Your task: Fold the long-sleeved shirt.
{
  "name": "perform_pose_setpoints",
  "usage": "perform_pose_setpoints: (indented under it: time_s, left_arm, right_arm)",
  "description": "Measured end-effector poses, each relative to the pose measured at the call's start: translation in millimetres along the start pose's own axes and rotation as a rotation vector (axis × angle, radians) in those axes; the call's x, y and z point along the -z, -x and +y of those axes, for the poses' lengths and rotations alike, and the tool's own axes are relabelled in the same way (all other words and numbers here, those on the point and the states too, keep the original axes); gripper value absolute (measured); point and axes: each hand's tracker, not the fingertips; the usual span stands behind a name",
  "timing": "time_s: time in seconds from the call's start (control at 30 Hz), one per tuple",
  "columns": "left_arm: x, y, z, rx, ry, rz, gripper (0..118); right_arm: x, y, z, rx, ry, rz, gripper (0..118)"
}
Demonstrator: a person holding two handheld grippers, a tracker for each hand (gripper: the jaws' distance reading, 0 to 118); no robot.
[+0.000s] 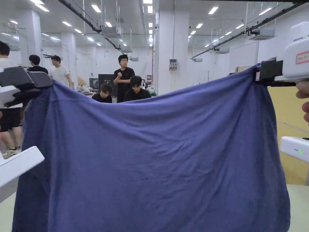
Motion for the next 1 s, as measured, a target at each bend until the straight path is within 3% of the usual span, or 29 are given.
perform_pose_setpoints:
  time_s: [0.17, 0.37, 0.63, 0.83, 1.0]
  left_arm:
    - [62, 4, 53, 0.105, -0.027, 0.011, 0]
    - [125, 10, 89, 0.084, -0.038, 0.036, 0]
    - [176, 9, 115, 0.158, -0.099, 0.108, 0]
    - [214, 41, 53, 0.242, -0.005, 0.139, 0]
    - [255, 128, -47, 0.218, 0.177, 0.208, 0]
  right_arm:
    - [59, -4, 48, 0.002, 0.018, -0.034, 6]
    - [121, -3, 89, 0.080, 0.034, -0.072, 6]
    - [176, -4, 106, 0.096, -0.019, -0.111, 6]
    - [230, -13, 50, 0.065, 0.029, -0.139, 6]
    - [286, -19, -73, 0.037, 0.218, -0.143, 6]
